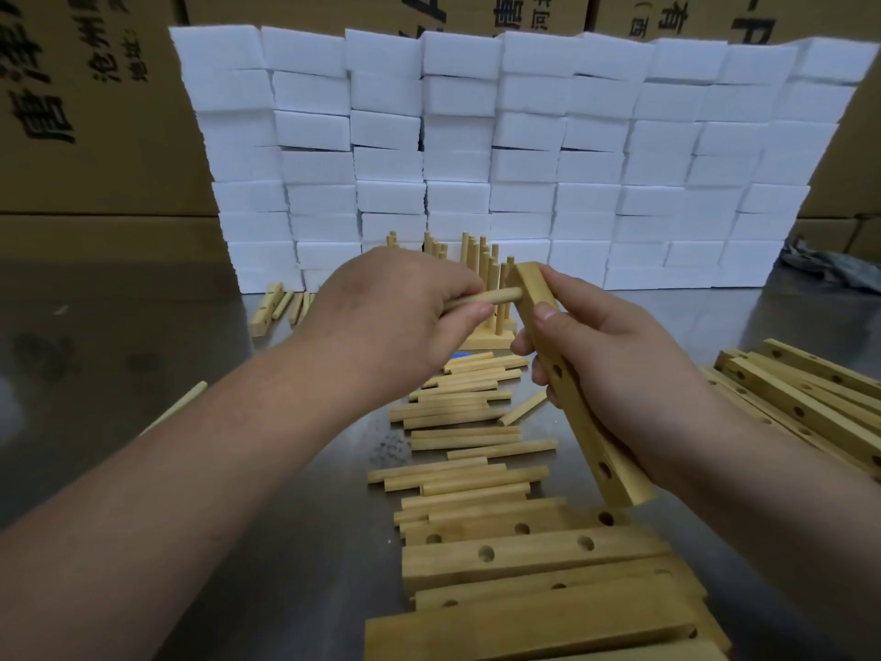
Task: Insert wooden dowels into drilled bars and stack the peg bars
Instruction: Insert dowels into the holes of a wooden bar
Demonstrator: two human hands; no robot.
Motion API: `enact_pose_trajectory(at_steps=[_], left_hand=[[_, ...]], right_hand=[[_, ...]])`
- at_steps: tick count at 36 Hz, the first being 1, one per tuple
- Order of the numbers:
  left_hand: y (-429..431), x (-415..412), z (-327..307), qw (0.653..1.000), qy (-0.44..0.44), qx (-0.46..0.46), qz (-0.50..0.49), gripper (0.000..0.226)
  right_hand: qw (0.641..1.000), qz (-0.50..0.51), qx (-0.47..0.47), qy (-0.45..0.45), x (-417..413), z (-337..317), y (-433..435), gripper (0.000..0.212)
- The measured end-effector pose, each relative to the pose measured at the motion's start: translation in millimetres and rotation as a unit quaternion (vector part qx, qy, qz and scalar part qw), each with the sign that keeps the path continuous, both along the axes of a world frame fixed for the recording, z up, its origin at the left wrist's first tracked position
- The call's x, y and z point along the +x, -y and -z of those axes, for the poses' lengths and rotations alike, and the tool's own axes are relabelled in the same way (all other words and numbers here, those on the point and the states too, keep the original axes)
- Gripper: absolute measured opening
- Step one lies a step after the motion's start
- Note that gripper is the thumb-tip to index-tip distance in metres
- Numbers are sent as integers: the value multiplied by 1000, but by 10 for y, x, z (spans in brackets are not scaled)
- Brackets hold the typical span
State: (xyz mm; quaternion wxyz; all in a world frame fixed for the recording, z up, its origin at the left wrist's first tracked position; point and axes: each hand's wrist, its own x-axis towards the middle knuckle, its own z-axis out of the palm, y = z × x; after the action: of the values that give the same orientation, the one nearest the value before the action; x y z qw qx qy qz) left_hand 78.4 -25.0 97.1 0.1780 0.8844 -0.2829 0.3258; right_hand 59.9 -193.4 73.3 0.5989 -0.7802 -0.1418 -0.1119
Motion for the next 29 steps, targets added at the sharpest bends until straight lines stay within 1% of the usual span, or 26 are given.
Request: enact_pose_trajectory(at_steps=[3, 7, 10, 13, 15, 17, 19, 22, 24, 26, 28, 29], left_hand=[[-6, 1, -3, 1000, -24, -12, 5, 26], [26, 4, 6, 987, -119, -100, 32, 22], [51, 20, 6, 962, -200, -178, 47, 25], [48, 51, -5, 928, -272, -247, 58, 26], [47, 63, -10, 907, -315, -273, 66, 28], [56, 65, -12, 894, -341, -284, 65, 27], [73, 64, -7, 892, -346, -288, 53, 23], [92, 63, -14, 901, -322, -289, 28, 19], [85, 69, -40, 904, -299, -305, 17, 19], [55, 84, -61, 912, -263, -315, -10, 23], [11, 107, -76, 919, -228, -319, -41, 27], [-12, 117, -84, 918, -219, -328, -49, 26]], right_hand=[[1000, -2, -1, 6, -3, -9, 3, 34], [1000, -7, 0, 21, -13, -26, 0, 35], [1000, -14, -2, 28, -21, -29, 3, 35], [1000, -13, 1, 20, -15, -12, 6, 38], [1000, -14, -4, 18, -14, -2, 5, 37], [1000, -16, -13, 10, -4, 3, 9, 35], [1000, -20, -24, 0, 10, -6, 7, 33], [999, -22, -34, -6, 38, -35, 0, 34], [999, -23, -36, -16, 41, -51, 0, 30], [999, -15, -37, -29, 42, -47, 5, 31], [998, 3, -56, -36, 59, -26, 17, 30], [996, 10, -76, -38, 73, -17, 22, 25]])
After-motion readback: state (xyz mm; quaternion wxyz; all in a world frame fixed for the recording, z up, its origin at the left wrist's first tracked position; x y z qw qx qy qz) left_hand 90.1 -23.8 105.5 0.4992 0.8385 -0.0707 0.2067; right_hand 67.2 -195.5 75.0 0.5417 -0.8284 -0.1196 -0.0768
